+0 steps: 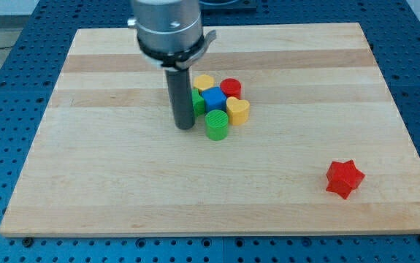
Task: Push the green circle to the left of the red star
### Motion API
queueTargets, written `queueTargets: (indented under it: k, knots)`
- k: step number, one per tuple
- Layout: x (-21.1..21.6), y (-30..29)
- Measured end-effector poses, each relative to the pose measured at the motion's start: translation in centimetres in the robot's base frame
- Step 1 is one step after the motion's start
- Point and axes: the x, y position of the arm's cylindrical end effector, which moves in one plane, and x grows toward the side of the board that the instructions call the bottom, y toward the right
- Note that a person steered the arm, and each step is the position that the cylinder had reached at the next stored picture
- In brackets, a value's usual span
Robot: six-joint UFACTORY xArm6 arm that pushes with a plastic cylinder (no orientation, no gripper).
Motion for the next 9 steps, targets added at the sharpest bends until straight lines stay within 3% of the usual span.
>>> queueTargets:
  k: [2, 7, 9]
  knots:
    - [-0.1, 4.5]
    - [10.6, 4.6]
    - [12.1, 6.3]
